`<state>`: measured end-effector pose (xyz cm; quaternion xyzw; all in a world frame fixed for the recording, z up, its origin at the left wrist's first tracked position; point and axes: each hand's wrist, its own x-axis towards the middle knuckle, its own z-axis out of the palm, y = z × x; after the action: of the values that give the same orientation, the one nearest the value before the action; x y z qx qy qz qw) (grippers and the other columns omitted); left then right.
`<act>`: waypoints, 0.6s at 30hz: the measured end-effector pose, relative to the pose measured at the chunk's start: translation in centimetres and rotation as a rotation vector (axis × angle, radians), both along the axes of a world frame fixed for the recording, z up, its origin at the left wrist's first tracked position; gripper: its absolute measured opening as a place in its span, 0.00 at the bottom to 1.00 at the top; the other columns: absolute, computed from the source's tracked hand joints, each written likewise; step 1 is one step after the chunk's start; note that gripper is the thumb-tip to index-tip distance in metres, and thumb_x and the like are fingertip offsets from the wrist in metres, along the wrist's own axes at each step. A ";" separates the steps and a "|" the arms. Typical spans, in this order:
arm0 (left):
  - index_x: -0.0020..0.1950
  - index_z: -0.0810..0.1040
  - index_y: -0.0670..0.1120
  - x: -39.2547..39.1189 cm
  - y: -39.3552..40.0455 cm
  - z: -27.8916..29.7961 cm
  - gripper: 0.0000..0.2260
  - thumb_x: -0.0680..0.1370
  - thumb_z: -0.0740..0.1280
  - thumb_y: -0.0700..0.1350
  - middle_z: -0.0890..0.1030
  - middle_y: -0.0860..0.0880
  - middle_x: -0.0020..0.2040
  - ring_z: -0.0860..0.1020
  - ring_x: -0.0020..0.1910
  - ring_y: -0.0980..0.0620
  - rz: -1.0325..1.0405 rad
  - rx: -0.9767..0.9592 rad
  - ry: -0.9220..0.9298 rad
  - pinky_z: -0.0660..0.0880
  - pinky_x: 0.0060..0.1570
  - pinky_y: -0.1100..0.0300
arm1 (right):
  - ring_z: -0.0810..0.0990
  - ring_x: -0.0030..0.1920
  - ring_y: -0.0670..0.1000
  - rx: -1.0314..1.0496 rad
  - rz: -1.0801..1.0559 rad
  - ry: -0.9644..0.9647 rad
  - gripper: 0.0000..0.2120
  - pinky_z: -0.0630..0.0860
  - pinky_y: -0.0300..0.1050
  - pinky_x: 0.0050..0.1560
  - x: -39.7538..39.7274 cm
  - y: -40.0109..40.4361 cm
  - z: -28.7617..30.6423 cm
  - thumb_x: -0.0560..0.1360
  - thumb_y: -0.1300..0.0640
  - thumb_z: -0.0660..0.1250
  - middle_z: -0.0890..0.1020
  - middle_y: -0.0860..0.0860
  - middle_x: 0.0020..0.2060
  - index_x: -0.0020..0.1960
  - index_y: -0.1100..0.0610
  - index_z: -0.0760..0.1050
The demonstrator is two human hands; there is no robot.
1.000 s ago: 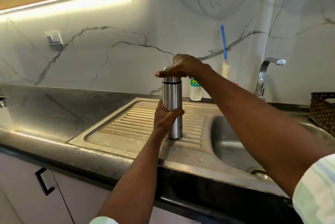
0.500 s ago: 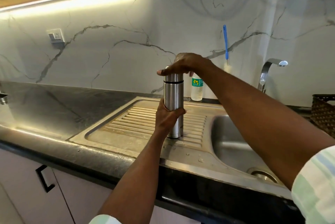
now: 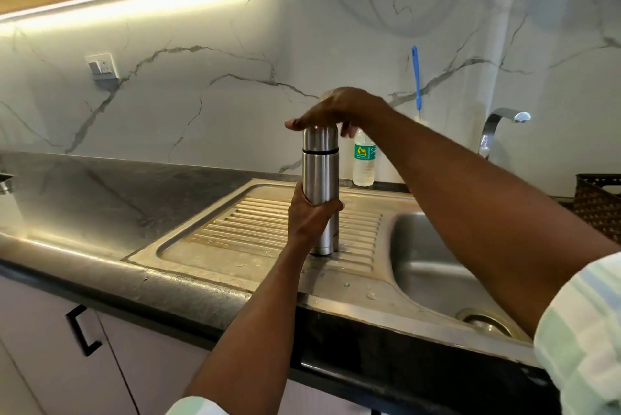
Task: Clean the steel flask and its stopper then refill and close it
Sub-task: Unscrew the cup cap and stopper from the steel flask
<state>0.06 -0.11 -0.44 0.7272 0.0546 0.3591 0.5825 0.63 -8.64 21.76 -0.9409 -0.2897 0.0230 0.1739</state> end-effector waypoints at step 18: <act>0.69 0.68 0.48 0.2 -0.5 0.0 0.34 0.67 0.79 0.44 0.78 0.49 0.55 0.79 0.50 0.52 0.039 0.024 -0.002 0.76 0.44 0.63 | 0.75 0.60 0.59 -0.082 0.035 -0.038 0.42 0.75 0.50 0.53 1.2 -0.3 -1.1 0.69 0.30 0.67 0.74 0.57 0.63 0.71 0.59 0.67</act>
<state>0.25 -0.64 -0.47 0.7324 0.0641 0.3718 0.5667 1.79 -8.91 20.63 -0.9423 -0.3082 0.0197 0.1294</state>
